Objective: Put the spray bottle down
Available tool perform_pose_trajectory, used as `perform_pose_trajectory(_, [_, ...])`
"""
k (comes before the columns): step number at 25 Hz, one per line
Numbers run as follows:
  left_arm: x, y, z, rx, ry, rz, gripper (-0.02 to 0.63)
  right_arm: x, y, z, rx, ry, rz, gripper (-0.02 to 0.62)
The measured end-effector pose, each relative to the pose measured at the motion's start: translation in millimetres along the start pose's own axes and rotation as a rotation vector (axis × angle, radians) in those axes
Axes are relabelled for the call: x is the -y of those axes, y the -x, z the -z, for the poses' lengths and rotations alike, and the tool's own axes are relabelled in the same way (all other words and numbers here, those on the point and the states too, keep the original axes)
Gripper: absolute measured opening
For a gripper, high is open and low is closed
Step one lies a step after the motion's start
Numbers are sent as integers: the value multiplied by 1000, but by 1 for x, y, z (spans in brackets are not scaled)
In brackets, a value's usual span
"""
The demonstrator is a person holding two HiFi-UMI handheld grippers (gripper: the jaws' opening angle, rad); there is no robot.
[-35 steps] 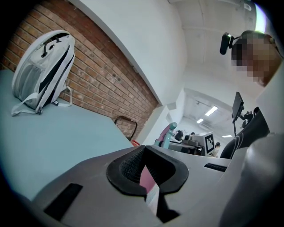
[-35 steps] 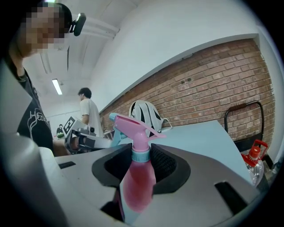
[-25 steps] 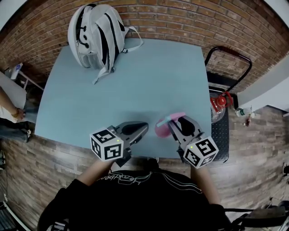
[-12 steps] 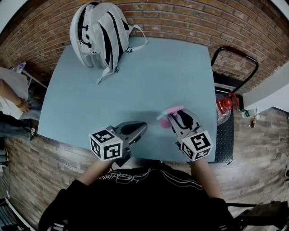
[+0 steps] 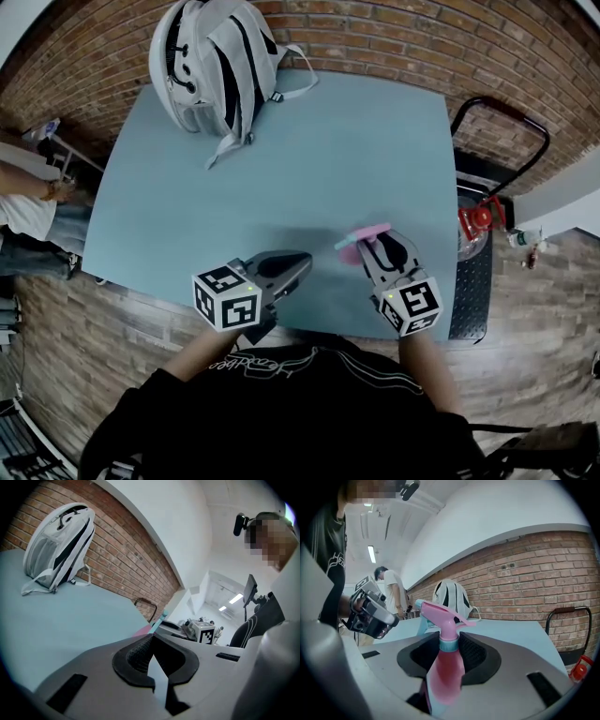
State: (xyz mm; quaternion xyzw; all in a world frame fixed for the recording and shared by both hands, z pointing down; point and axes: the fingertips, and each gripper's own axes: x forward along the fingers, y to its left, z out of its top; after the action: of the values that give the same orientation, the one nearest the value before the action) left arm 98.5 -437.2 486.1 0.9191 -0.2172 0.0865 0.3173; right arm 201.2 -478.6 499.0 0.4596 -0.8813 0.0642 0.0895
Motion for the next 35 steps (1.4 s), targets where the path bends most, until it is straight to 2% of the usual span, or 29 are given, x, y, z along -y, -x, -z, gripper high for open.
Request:
perform_pose_trajectory(8, [0, -9, 1, -11, 9, 6, 8, -9, -1, 7, -14, 76, -21, 132])
perform_pose_trajectory(12, [-2, -10, 1, -8, 16, 7, 8, -10, -1, 6, -6, 61, -30, 133])
perform_pose_trajectory(17, [1, -5, 3, -10, 18, 17, 6, -5, 7, 9, -43, 15, 15, 147])
perform_pose_trajectory(23, [19, 9, 9, 3, -7, 62, 8, -5, 32, -3, -25, -28, 89, 155])
perform_pose_trajectory(27, [43, 26, 12, 11, -45, 100, 8, -34, 59, -29, -10, -52, 101, 155])
perform_pose_trajectory(32, [81, 57, 14, 14, -114, 156, 8, -97, 95, -54, 18, -39, 42, 155])
perform_pose_trajectory(35, [104, 83, 13, 37, -146, 192, 8, -138, 113, -59, 6, -68, 8, 153])
